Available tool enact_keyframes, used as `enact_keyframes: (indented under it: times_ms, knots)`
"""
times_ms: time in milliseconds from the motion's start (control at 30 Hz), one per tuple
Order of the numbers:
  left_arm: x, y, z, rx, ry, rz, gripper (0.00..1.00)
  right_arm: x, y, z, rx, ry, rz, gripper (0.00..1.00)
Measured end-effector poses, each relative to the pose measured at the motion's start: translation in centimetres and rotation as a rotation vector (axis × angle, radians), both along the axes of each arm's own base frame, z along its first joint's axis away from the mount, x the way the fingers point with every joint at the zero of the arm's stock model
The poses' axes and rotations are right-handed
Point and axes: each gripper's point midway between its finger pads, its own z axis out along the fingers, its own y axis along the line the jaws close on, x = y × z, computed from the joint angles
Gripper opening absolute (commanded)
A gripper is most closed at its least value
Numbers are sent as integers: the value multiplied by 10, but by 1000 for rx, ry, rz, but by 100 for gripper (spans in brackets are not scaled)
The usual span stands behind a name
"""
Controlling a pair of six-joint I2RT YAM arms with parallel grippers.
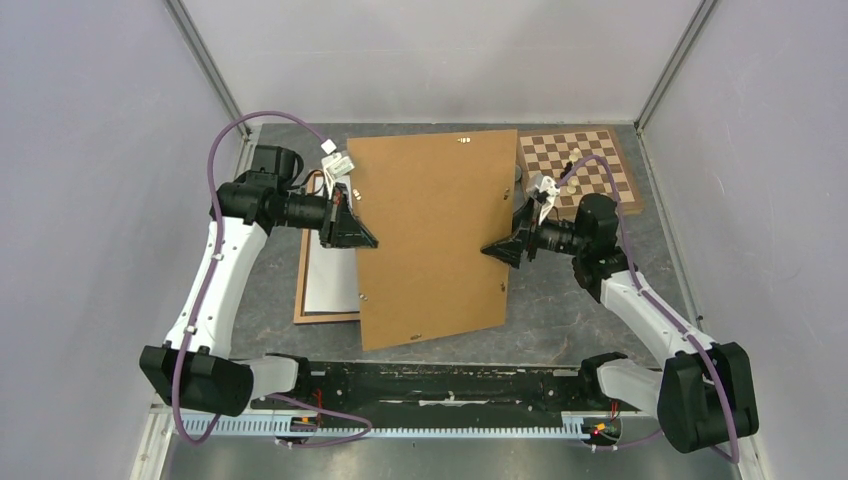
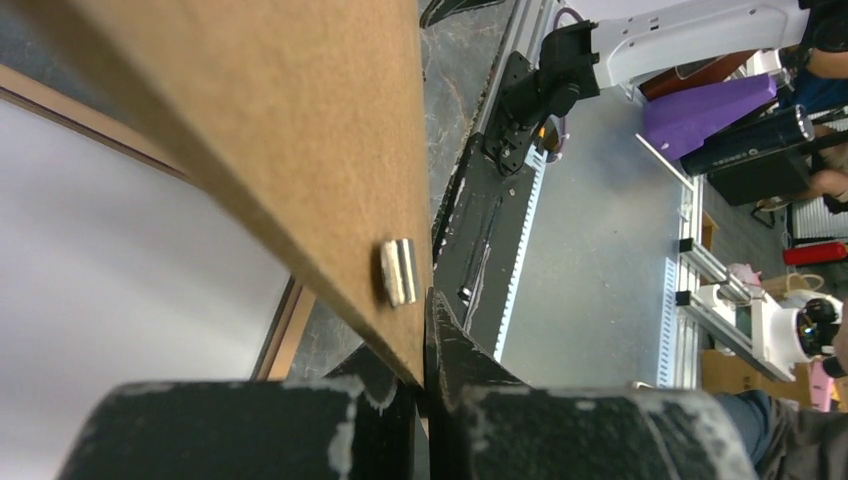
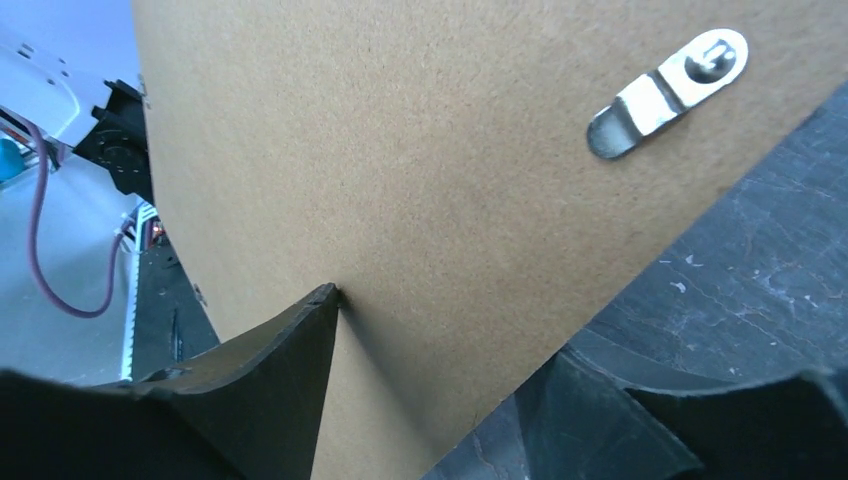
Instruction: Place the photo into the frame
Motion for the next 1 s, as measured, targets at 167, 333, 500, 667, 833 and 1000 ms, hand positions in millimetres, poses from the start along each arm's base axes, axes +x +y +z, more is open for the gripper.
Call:
enact_keyframes:
  times_ms: [167,333,500,667,833,1000]
  knots:
    - [2,3,-6,-12,-27,-19,2,-4,-1,4,29,28,11,55]
    - [5,5,-12,-38,-36,-44,2,-11,-1,8,57,48,28,54]
    - [6,7,-17,-55,-75,-72,2,-17,0,14,87,62,52,45]
    - [8,11,-21,-57,-115,-81,2,-23,0,19,129,81,75,33]
    - [12,15,-22,-67,-127,-73,2,-31,2,33,175,67,113,21]
    - [19,18,-25,-73,-136,-70,2,-42,3,41,199,80,160,0]
